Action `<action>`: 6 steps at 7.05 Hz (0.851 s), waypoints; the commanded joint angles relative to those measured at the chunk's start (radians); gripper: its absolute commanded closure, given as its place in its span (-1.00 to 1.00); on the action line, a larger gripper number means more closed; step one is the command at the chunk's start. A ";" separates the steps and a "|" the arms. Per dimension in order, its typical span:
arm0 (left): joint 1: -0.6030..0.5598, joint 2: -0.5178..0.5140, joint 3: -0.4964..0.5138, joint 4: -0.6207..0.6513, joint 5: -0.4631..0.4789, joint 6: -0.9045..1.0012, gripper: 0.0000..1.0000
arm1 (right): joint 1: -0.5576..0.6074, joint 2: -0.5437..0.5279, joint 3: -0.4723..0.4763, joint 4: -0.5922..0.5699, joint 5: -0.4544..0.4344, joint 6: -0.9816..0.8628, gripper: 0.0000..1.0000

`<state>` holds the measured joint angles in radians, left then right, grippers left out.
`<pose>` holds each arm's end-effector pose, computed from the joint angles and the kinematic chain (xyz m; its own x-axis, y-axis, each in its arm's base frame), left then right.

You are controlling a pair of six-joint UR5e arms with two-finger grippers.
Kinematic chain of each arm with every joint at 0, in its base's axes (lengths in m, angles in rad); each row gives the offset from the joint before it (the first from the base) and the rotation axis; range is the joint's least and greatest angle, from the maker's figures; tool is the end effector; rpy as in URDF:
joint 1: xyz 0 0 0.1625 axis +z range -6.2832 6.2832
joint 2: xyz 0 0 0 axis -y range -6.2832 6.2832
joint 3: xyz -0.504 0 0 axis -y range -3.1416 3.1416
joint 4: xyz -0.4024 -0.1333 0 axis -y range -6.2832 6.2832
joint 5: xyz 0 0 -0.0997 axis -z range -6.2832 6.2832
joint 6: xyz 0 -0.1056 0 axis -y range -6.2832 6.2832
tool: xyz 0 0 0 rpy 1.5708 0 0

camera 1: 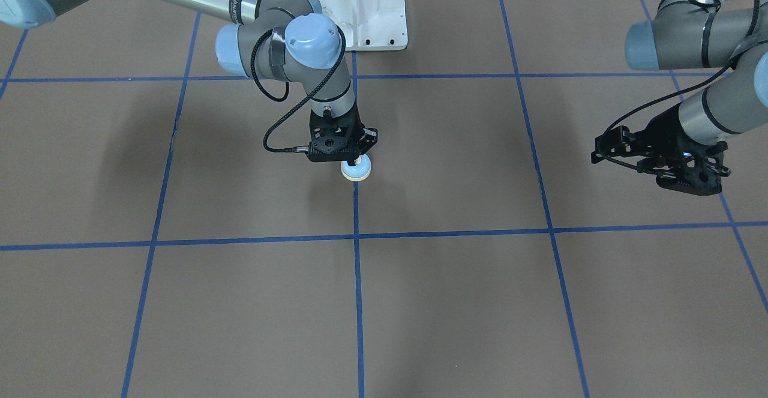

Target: Place and press bell with both arms

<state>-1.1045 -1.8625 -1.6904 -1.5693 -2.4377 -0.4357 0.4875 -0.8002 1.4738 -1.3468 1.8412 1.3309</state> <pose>0.2372 -0.5887 0.5073 0.5743 0.1640 -0.8020 -0.1875 0.9800 0.0661 -0.6640 -0.4710 0.2586 0.5985 0.0582 0.7990 -0.1284 0.9914 0.0240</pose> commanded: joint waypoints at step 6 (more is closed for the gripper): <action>-0.050 0.019 -0.003 -0.002 0.003 0.027 -0.98 | 0.321 -0.401 0.353 0.000 0.310 -0.268 1.00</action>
<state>-1.1286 -1.8532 -1.6921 -1.5702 -2.4360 -0.4273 0.6997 -1.0655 1.7463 -1.3485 2.0621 1.1970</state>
